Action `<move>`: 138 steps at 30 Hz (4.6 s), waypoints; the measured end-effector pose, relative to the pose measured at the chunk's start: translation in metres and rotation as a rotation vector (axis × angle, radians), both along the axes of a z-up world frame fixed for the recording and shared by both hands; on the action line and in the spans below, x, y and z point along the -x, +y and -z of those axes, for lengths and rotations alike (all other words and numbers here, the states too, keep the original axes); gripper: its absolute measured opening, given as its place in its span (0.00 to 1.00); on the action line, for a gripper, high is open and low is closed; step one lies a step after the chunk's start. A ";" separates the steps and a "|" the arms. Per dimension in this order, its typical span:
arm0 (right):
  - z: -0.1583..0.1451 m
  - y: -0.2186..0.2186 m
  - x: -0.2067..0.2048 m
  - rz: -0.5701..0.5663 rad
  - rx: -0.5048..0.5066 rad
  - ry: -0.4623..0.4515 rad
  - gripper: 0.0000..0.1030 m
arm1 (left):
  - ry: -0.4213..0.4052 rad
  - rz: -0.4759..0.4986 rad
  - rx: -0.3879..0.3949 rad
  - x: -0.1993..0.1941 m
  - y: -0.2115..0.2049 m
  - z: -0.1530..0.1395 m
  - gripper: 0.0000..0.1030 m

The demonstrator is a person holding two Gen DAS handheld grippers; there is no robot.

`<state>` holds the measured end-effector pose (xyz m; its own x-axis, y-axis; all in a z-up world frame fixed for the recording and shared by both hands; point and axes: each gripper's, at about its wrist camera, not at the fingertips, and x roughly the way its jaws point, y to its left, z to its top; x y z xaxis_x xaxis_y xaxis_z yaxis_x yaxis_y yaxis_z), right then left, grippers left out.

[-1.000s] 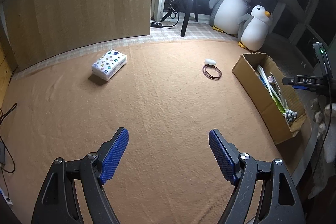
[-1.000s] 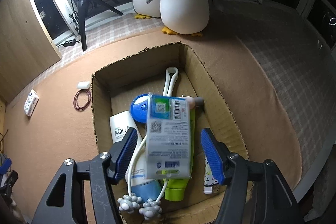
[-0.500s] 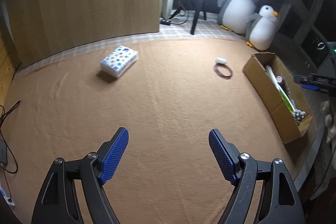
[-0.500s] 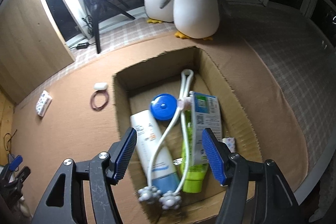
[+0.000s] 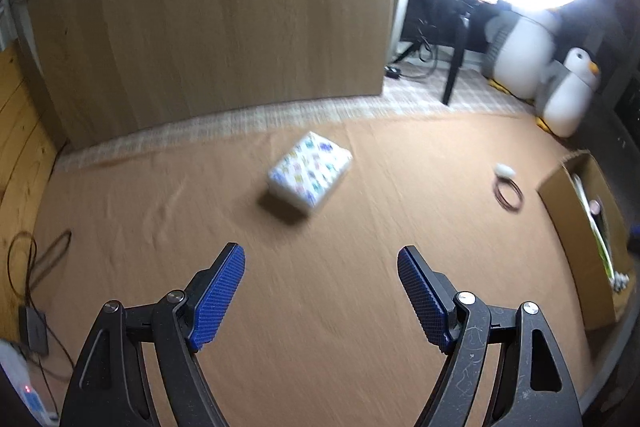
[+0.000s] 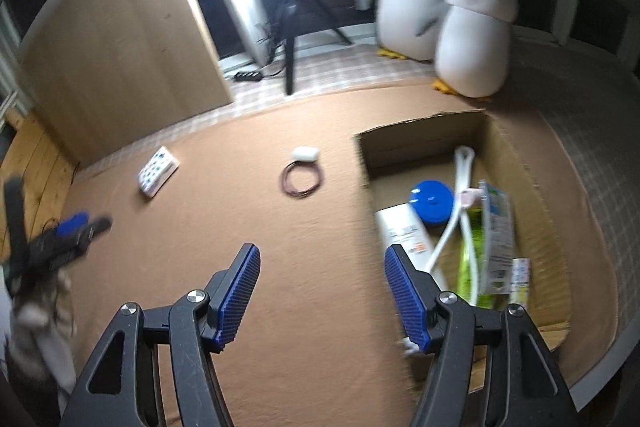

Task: Organize objects
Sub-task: 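Move the left tool to the patterned tissue pack and close on it, then lift the tissue pack with the left tool and carry it toward the right tool, then grasp the tissue pack with the right tool while the left tool releases it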

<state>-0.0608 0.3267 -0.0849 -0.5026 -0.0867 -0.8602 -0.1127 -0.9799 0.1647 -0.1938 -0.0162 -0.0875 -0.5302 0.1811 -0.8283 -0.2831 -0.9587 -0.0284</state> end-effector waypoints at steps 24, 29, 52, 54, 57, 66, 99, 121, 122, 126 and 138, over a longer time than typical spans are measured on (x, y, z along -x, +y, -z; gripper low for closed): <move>0.034 -0.033 -0.010 -0.038 -0.008 -0.090 0.59 | -0.197 -0.081 -0.156 0.156 0.001 0.059 0.46; 0.034 -0.036 -0.006 -0.047 -0.012 -0.092 0.59 | -0.211 -0.055 -0.172 0.151 0.005 0.065 0.31; 0.033 -0.037 -0.008 -0.073 -0.002 -0.080 0.59 | -0.175 -0.018 -0.236 0.090 0.013 0.039 0.23; 0.034 -0.035 -0.010 -0.069 -0.001 -0.084 0.59 | -0.181 -0.031 -0.227 0.102 0.019 0.037 0.37; 0.035 -0.031 -0.015 -0.064 0.001 -0.088 0.59 | -0.209 -0.030 -0.214 0.116 0.030 0.043 0.44; 0.034 -0.016 -0.024 -0.043 0.002 -0.084 0.59 | -0.259 -0.060 -0.194 0.124 0.033 0.067 0.33; 0.073 -0.095 0.016 -0.231 0.164 -0.088 0.60 | -0.282 0.032 -0.321 -0.042 -0.029 0.075 0.53; 0.117 -0.166 0.079 -0.402 0.287 -0.247 0.51 | -0.280 0.126 -0.296 -0.041 -0.007 0.077 0.50; 0.118 -0.167 0.080 -0.402 0.290 -0.252 0.49 | -0.283 0.127 -0.301 -0.041 -0.007 0.077 0.50; 0.123 -0.169 0.082 -0.406 0.310 -0.270 0.44 | -0.288 0.122 -0.308 -0.039 -0.006 0.078 0.49; 0.116 -0.167 0.075 -0.414 0.344 -0.255 0.27 | -0.283 0.113 -0.318 -0.046 0.001 0.072 0.45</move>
<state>-0.1362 0.1600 -0.2007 -0.1482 -0.5266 -0.8371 0.1900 -0.8458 0.4985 -0.1481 -0.0148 -0.1593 -0.2525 0.4946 -0.8316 -0.3242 -0.8530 -0.4089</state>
